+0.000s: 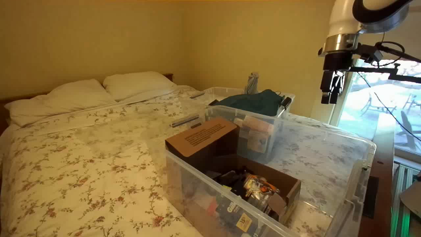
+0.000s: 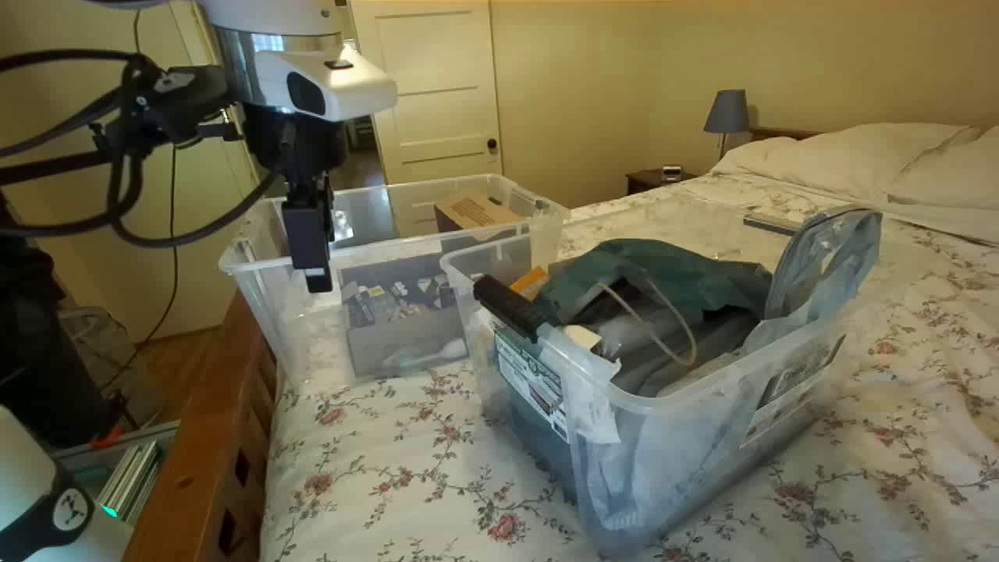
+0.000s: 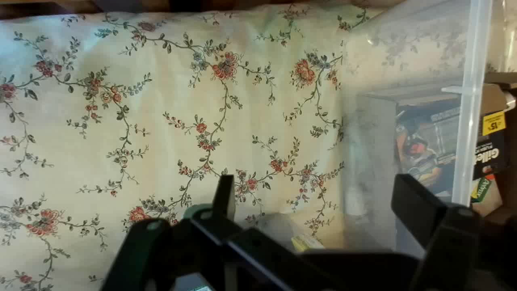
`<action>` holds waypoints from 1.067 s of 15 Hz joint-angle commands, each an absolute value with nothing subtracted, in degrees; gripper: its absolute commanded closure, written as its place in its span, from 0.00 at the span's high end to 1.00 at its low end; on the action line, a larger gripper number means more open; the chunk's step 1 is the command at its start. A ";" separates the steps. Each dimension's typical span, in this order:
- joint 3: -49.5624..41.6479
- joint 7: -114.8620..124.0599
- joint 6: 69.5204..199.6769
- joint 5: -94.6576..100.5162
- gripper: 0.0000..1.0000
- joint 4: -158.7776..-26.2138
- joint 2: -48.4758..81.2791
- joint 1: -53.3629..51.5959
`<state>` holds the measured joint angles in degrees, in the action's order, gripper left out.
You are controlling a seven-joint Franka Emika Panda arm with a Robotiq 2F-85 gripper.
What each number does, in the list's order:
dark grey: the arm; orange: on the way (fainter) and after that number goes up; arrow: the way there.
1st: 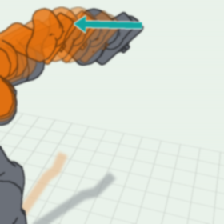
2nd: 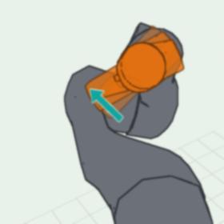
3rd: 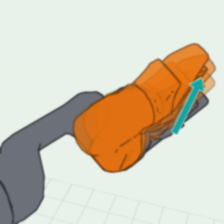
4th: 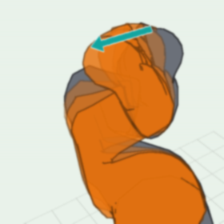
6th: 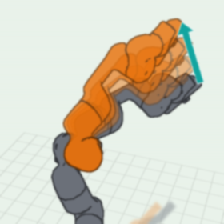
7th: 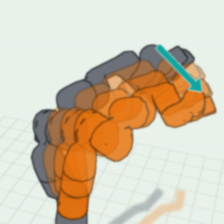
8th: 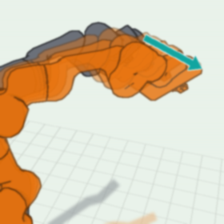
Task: Transfer one packet to the storage box on the left
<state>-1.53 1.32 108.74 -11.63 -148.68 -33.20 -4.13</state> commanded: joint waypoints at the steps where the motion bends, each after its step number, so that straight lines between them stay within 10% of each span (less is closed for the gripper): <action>1: -0.79 0.95 108.55 -12.01 1.00 -148.58 -33.17 -3.28; 16: 2.77 1.52 111.47 -12.01 1.00 -143.91 -32.50 -5.28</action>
